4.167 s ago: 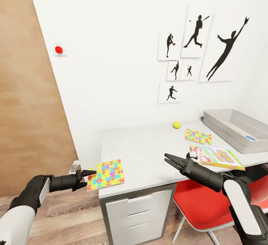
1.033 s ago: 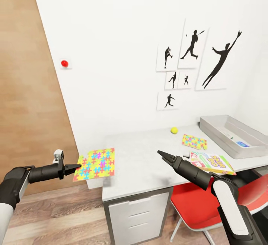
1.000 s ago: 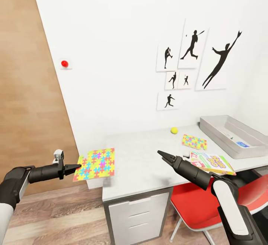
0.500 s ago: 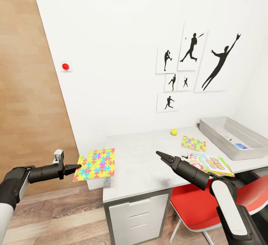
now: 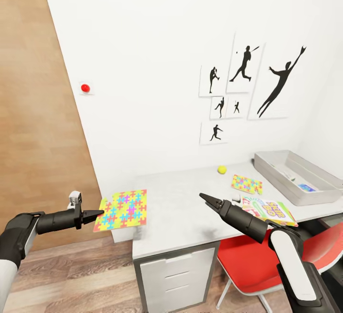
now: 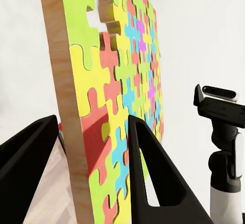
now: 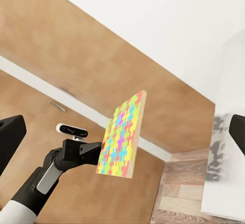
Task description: Put all the toys in the child's room - the three board games (two on the bed and one on the table), the two jigsaw puzzles on the table, and the tennis ball on the table - inside the toy box on the table in the child's room.
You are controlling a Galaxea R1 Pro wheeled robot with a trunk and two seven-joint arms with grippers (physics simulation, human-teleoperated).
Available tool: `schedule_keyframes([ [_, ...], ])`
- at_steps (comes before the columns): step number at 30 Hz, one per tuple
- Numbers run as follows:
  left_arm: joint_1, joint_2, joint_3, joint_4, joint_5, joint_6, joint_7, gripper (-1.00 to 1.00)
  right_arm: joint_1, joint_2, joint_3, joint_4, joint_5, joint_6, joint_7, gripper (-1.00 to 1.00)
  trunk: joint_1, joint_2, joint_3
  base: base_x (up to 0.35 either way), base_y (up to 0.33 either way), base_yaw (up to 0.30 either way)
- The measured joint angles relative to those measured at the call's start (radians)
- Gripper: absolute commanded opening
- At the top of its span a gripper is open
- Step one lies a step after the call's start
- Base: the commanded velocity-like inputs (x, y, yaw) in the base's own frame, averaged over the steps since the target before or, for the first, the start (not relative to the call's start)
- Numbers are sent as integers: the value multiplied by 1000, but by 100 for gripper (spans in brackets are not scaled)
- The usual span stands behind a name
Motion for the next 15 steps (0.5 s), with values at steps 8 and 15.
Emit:
schedule_keyframes([
  [8,0,1,0,0,0,-1,0,-100,0,1,0,0,0,-1,-3,100,-31,56,25,-161,0,0],
  [15,0,6,1,0,3,-1,0,-100,0,1,-2,0,0,-1,0,100,-58,105,48,-9,0,-93],
])
